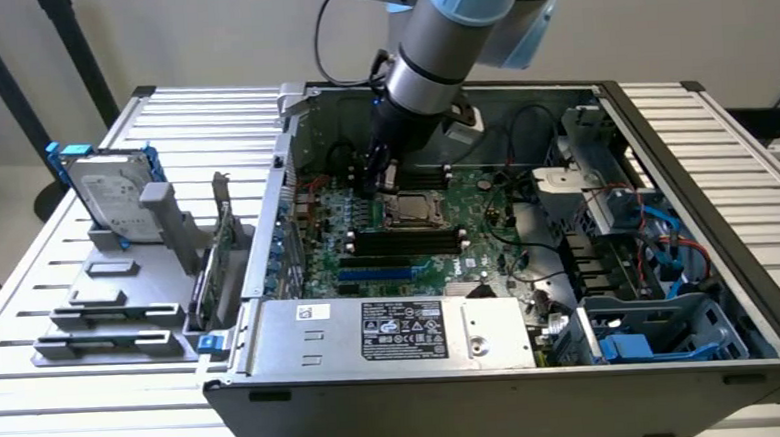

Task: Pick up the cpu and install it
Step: 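Install the first cpu locking lever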

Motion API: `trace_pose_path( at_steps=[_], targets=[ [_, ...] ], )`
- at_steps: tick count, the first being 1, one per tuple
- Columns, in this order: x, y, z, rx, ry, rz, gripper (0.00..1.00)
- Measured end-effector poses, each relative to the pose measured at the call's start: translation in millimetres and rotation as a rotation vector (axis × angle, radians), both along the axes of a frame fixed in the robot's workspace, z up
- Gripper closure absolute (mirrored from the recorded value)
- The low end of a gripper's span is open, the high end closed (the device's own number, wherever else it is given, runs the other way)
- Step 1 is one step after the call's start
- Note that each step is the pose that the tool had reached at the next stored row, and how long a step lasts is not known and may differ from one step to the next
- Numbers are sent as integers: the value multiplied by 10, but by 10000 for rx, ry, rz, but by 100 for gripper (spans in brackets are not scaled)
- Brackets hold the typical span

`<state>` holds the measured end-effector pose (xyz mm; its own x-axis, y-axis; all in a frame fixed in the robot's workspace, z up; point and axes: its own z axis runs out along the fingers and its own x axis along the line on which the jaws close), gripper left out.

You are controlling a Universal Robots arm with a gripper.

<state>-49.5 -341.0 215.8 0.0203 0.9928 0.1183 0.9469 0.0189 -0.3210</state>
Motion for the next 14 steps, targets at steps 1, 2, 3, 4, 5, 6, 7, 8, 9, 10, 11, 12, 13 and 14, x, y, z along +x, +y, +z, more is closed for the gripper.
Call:
trace_pose_path(
  at_steps=[1, 2, 3, 4, 5, 6, 7, 8, 9, 10, 11, 12, 13, 14],
  targets=[
    [-12, -1, 1, 13, 0, -13, 89],
    [-21, -1, 2, 23, -1, -57, 89],
    [-30, 0, 1, 34, -2, -123, 89],
    [-38, 0, 0, 45, -2, -194, 89],
    [-45, 0, 0, 57, -3, -264, 89],
    [-50, 0, 0, 67, -5, -340, 89],
    [-55, 0, 0, 78, -5, -416, 89],
    [-62, 0, 0, 90, -6, -490, 89],
    [-69, 0, 1, 102, -6, -572, 89],
    [-76, 0, 1, 113, -7, -645, 89],
    [-84, 0, 1, 124, -6, -718, 89],
    [-91, 0, 2, 133, -6, -797, 89],
    [-97, 0, 2, 139, -6, -880, 89],
    [-102, 0, 2, 145, -7, -967, 89]
  ],
)
